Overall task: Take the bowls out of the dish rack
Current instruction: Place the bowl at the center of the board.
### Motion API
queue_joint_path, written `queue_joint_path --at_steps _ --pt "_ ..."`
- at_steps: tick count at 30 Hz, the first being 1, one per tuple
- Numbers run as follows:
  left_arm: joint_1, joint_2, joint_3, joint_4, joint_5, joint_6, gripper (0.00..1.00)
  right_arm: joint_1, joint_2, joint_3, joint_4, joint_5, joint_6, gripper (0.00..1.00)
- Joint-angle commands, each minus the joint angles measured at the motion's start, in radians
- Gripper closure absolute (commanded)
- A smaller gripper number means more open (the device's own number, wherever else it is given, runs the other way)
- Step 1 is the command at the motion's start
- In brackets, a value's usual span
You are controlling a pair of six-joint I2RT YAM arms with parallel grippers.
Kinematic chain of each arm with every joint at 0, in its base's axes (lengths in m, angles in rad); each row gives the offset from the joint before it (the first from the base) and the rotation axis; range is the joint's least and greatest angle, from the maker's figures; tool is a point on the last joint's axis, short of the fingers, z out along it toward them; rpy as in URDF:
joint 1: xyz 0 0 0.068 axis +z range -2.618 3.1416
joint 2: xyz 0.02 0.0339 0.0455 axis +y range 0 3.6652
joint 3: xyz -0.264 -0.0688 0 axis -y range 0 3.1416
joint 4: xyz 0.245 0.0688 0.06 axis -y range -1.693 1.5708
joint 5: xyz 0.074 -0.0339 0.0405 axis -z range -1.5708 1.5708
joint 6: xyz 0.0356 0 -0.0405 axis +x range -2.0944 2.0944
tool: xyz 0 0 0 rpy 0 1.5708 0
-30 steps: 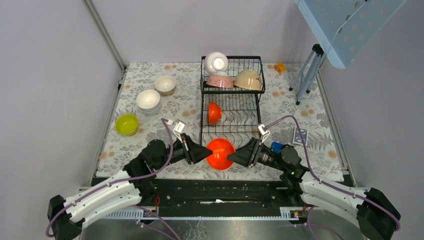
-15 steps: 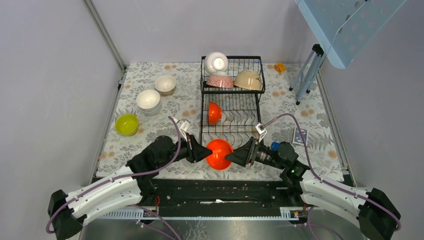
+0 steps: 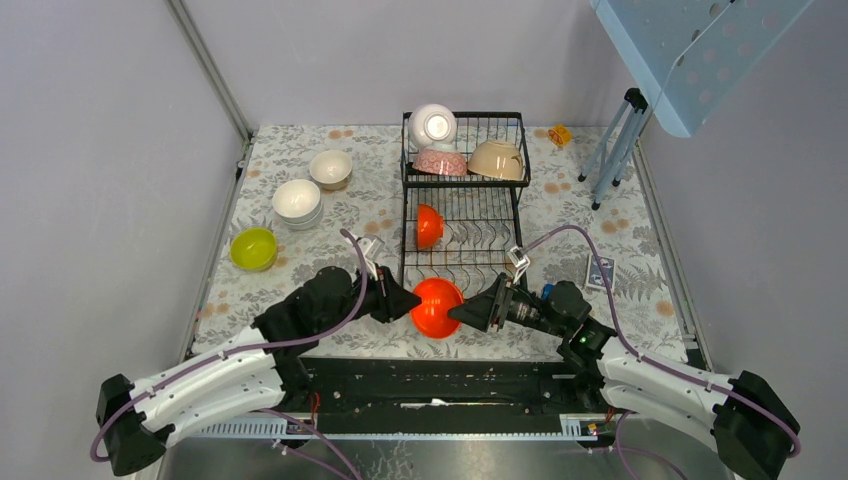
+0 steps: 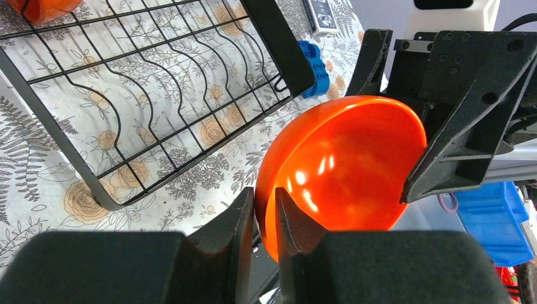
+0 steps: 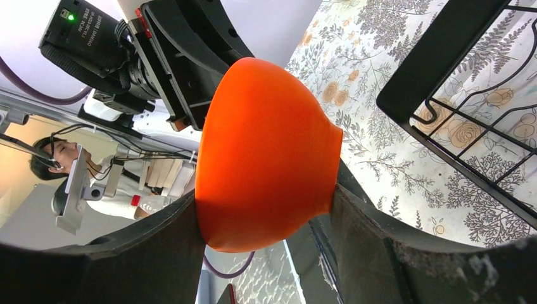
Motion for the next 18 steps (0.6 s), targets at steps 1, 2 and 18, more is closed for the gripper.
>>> queue_joint_path --at_steps 1,2,18 --pt "-0.014 0.013 0.032 0.022 -0.013 0.02 0.8 0.004 -0.001 0.055 0.054 0.004 -0.014 0.69" --pt "-0.015 0.014 0.03 0.025 -0.012 0.021 0.79 0.004 -0.001 0.056 0.054 0.004 -0.014 0.69" --pt "-0.028 0.031 0.029 0.027 -0.032 0.018 0.97 0.003 0.0 0.06 0.021 0.006 -0.021 0.64"
